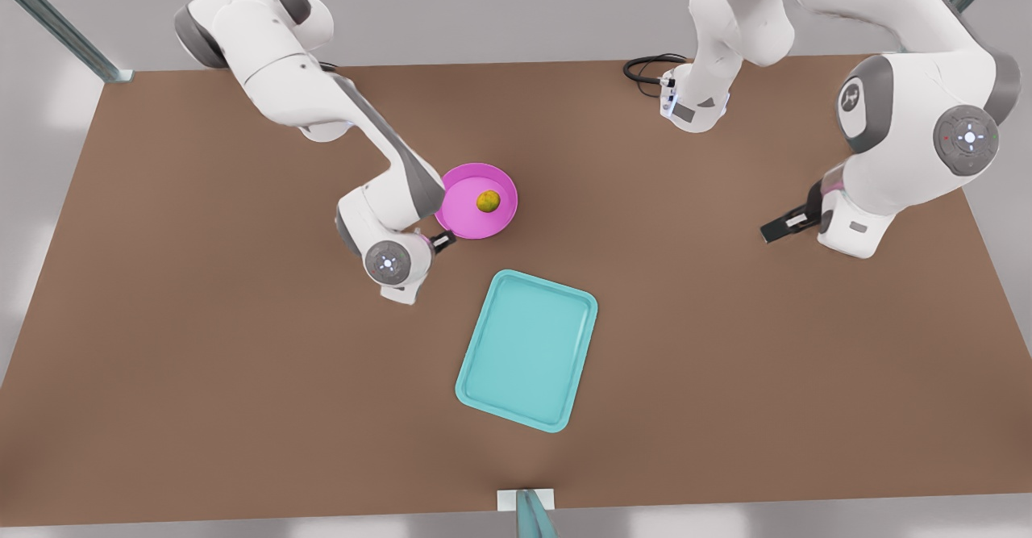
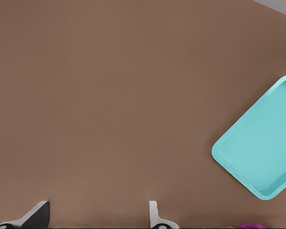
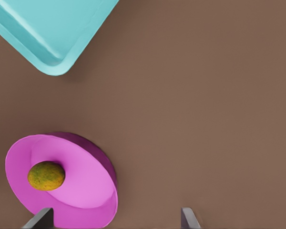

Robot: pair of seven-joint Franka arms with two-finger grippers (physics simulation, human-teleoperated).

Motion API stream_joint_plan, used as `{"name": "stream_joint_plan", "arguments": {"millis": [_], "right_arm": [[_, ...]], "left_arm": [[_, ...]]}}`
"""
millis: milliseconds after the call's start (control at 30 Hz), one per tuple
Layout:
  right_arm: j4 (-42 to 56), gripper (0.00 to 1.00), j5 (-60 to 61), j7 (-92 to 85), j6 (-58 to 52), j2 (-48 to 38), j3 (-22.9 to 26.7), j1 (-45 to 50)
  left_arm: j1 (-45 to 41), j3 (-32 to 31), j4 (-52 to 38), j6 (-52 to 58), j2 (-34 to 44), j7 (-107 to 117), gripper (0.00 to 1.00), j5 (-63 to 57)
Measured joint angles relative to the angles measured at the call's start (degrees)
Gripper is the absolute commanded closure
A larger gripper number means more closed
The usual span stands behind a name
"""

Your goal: Place the orange on the plate with the left arm and the plate on the tray with the right arm

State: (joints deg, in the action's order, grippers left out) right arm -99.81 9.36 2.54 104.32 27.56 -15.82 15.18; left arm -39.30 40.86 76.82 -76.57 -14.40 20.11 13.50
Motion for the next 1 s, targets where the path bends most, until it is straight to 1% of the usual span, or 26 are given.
{"name": "stream_joint_plan", "arguments": {"millis": [33,67,100,133,167,233,367,500,633,800,1000], "right_arm": [[-5.98,0.00,3.50,-0.89,4.61,-1.51,-0.15,-1.28],[-10.03,0.00,6.52,-1.96,8.55,-2.76,-0.25,-2.48],[-12.97,0.00,8.84,-3.15,11.88,-3.76,-0.33,-3.66],[-15.08,0.00,11.00,-4.46,14.69,-4.32,-0.38,-4.66],[-16.82,0.00,13.19,-5.97,16.98,-4.62,-0.41,-5.77],[-19.26,0.00,16.17,-9.19,20.14,-5.04,-0.48,-7.26],[-21.29,0.00,18.86,-16.35,22.86,-5.65,-0.46,-7.71],[-21.43,0.00,19.74,-24.74,20.77,-6.73,-0.37,-8.71],[-21.74,0.00,19.99,-33.24,18.44,-5.99,-0.50,-8.02],[-21.22,0.00,20.37,-41.70,17.25,-3.30,-0.80,-4.05],[-19.47,0.00,23.95,-48.86,18.32,0.57,-0.78,0.91]], "left_arm": [[15.19,-17.58,0.37,0.61,2.41,-0.86,0.00,-2.54],[24.34,-27.92,4.21,-0.45,5.48,-1.70,0.00,-4.69],[29.45,-33.08,7.87,-2.32,7.48,-2.52,0.00,-6.37],[32.29,-35.70,8.07,-3.50,7.39,-3.30,0.00,-7.62],[33.64,-36.99,5.82,-4.22,5.95,-4.05,0.00,-8.55],[34.02,-37.75,3.52,-4.97,4.64,-5.42,0.00,-9.58],[33.78,-38.06,2.65,-5.72,4.14,-7.72,0.00,-10.32],[33.85,-38.05,2.63,-6.05,4.51,-9.58,0.00,-10.67],[33.85,-38.05,2.74,-5.92,4.54,-11.06,0.00,-10.78],[33.98,-37.97,2.73,-5.73,4.49,-12.51,0.00,-10.90],[34.02,-37.94,2.69,-5.64,4.49,-13.79,0.00,-11.02]]}}
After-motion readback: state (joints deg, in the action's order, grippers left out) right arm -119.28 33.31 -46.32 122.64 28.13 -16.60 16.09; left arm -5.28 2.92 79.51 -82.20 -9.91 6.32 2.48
